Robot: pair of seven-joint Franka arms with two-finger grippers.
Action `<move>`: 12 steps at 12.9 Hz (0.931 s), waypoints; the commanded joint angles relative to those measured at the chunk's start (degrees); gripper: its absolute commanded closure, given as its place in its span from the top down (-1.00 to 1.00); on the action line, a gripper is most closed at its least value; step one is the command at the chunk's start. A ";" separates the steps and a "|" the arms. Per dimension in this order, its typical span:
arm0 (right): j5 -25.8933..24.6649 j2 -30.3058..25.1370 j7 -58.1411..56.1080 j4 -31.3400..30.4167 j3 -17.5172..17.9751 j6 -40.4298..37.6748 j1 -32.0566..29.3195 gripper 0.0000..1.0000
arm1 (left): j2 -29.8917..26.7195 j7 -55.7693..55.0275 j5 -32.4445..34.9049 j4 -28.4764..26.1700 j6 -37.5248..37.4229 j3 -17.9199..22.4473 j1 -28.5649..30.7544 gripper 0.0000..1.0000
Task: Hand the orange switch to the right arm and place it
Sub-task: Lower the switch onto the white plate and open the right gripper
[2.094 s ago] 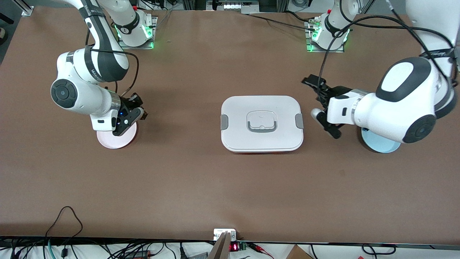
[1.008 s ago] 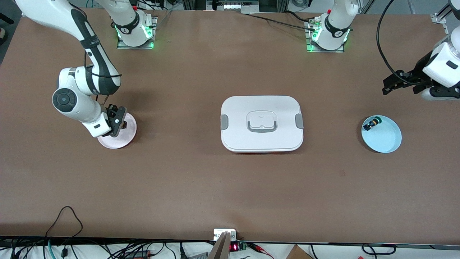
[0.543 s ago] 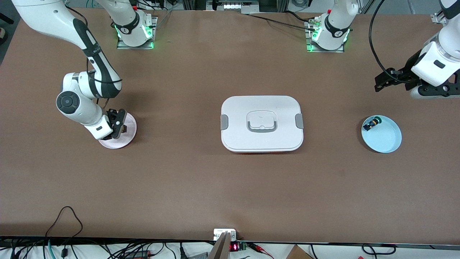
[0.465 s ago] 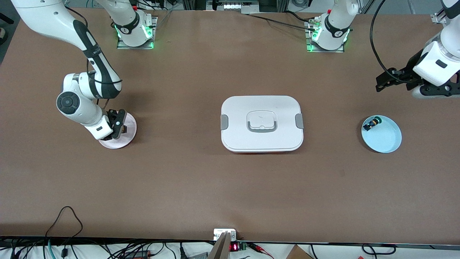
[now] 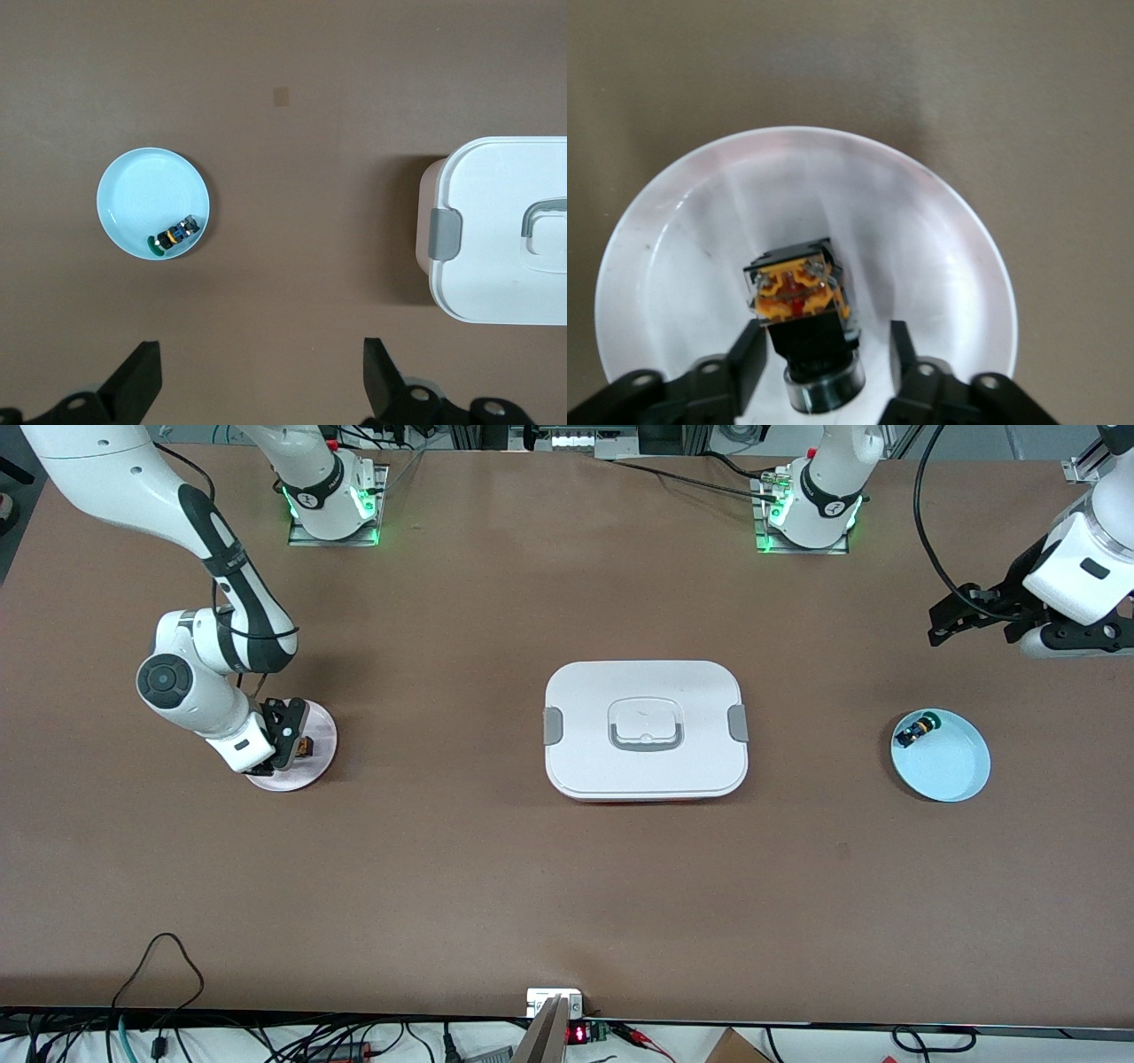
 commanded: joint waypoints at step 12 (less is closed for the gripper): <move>16.99 -8.33 52.05 16.65 6.23 -38.05 0.19 1.00 | -0.79 -2.21 1.02 0.06 -2.18 4.45 -5.42 1.00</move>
